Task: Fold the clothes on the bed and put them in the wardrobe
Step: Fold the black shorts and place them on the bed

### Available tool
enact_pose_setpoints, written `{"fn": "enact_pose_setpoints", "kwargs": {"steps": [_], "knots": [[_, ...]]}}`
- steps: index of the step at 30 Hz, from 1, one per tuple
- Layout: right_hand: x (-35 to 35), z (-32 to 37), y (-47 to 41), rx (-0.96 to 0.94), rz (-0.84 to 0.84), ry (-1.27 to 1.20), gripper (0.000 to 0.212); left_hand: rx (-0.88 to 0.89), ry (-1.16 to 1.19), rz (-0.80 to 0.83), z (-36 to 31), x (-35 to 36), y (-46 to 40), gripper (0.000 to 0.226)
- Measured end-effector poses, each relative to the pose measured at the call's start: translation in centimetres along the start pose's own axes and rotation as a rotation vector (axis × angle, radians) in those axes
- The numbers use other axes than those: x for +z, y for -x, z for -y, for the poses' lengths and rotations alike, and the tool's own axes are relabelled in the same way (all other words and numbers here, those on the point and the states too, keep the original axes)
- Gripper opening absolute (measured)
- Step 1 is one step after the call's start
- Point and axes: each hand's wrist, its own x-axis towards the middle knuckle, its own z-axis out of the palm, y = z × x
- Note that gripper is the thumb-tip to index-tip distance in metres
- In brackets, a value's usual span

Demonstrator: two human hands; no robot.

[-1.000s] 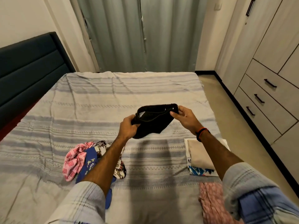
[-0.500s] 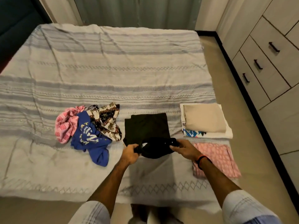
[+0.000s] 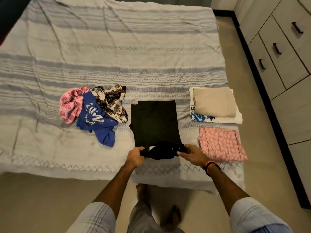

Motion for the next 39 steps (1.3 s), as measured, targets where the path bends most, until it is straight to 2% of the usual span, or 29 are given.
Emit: {"fn": "enact_pose_setpoints", "kwargs": {"steps": [6,12,15,26,31,34,37,39], "knots": [[0.9,-1.7,3.1,-0.054,0.034,0.018,0.004,-0.067,-0.007,-0.02,1.2,3.3,3.0,0.031],[1.1,-2.5,3.8,-0.044,0.078,0.003,0.005,-0.096,-0.006,-0.037,1.8,4.4,4.6,0.033],[1.1,-2.1,2.8,-0.037,0.039,-0.027,0.014,-0.111,0.003,-0.046,1.5,3.9,4.1,0.034],[-1.2,2.3,-8.2,0.126,-0.128,-0.154,0.029,-0.17,0.188,-0.011,-2.3,-2.5,-6.6,0.022],[-2.7,5.0,-13.2,0.174,-0.183,-0.153,0.029,-0.151,0.149,-0.013,-3.8,-6.1,-11.8,0.009],[-3.3,6.4,-16.6,0.207,-0.218,-0.134,0.033,-0.135,0.177,-0.03,-4.2,-7.3,-15.0,0.017],[-3.8,7.6,-19.2,0.23,-0.316,-0.075,0.046,-0.104,0.246,-0.06,-5.1,-8.1,-17.4,0.051],[-3.8,8.1,-20.3,0.265,-0.313,-0.04,0.055,-0.112,0.269,-0.02,-5.4,-8.2,-18.5,0.069]]}}
